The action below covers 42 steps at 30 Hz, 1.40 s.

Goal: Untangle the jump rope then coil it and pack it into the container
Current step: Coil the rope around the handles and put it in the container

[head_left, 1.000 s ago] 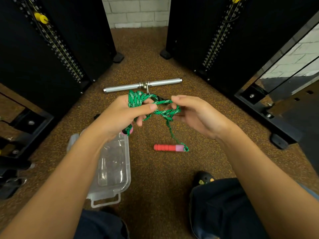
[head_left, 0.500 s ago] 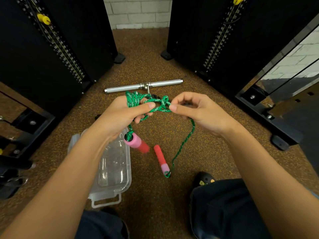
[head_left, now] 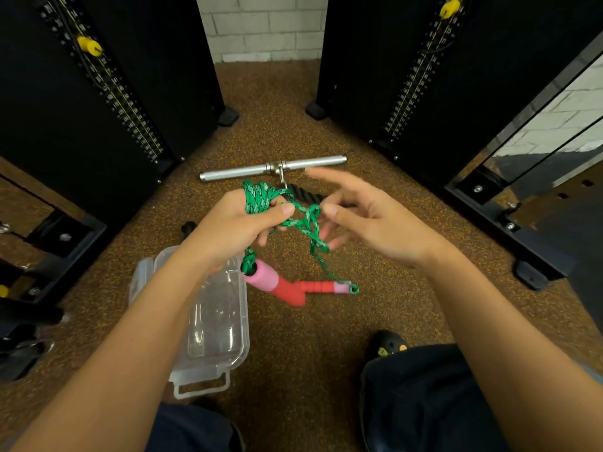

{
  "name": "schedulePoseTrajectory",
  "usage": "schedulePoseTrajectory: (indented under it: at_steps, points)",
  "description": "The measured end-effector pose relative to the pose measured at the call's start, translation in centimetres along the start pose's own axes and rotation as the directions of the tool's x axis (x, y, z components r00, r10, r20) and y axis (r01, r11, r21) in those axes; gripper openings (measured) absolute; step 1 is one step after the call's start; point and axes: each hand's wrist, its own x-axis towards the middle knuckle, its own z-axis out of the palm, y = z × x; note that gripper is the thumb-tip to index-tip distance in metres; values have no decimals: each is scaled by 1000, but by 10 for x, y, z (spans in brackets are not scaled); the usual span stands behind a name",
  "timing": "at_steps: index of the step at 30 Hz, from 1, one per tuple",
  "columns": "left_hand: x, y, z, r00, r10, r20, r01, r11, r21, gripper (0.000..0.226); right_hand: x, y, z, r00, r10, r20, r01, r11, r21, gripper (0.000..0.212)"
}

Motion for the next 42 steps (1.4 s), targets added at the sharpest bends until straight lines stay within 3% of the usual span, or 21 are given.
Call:
schedulePoseTrajectory:
  at_steps: [3,6,8,10,12,14,16,18,19,21,23,24,27,29,31,33,36,38,40,42]
  points:
    - [-2,1,5,1000,-6,21,6,1000,24,17,3,5,6,993,-95,-72,74,966,-246,25]
    - [0,-1,4,998,-46,-31,44,997,-57,23,4,10,5,964,-201,-173,134,932,-336,9]
    - [5,-5,1,987,-128,-93,112,981,-159,40,4,10,2,969,-179,-169,134,960,-245,6]
    - [7,-5,0,961,-253,-109,214,936,-281,62,4,8,4,993,-73,-94,73,997,-13,4]
    - [7,-2,2,938,-346,-29,300,850,-433,52,5,8,4,999,-4,-39,7,995,97,6]
    - [6,2,6,933,-350,77,329,748,-577,24,5,10,4,998,-30,-59,24,994,-103,24]
    - [3,6,9,941,-299,157,317,621,-717,15,4,14,5,989,-122,-79,82,917,-390,44]
    - [1,7,12,952,-248,179,293,571,-767,11,4,16,7,985,-144,-90,68,819,-570,56]
    - [0,8,13,956,-233,177,285,594,-752,6,4,17,8,989,-114,-92,33,784,-619,58]
    - [-2,9,14,968,-208,141,250,753,-608,3,4,19,6,996,-40,-86,-30,727,-686,59]
    - [-3,8,16,983,-151,104,173,953,-250,9,5,22,4,997,-13,-79,-50,675,-736,54]
    - [-2,6,16,988,-112,102,117,992,-42,11,6,24,4,997,-7,-75,-53,651,-757,53]
    - [0,-4,19,999,-12,46,-5,936,353,24,6,28,4,998,12,-54,-49,650,-758,40]
    - [2,-8,17,995,3,-101,40,908,418,42,6,27,1,999,18,-40,-40,738,-674,31]
    - [4,-10,12,964,-58,-259,122,963,239,46,4,20,-3,999,25,-21,-32,865,-501,24]
    - [6,-9,11,928,-186,-322,176,983,-60,35,3,12,-4,999,-27,-18,21,959,-283,17]
    - [9,-6,15,899,-377,-222,283,888,-363,40,1,6,-1,989,-142,-30,142,990,13,15]
    - [9,-3,12,908,-395,-137,299,842,-449,29,0,2,1,992,-122,-23,124,985,117,18]
    - [7,-1,8,931,-352,-93,259,819,-512,20,0,-1,2,999,-43,-21,41,996,-81,22]
    - [5,2,6,953,-286,-97,199,837,-510,20,2,2,3,1000,27,-12,-29,923,-384,22]
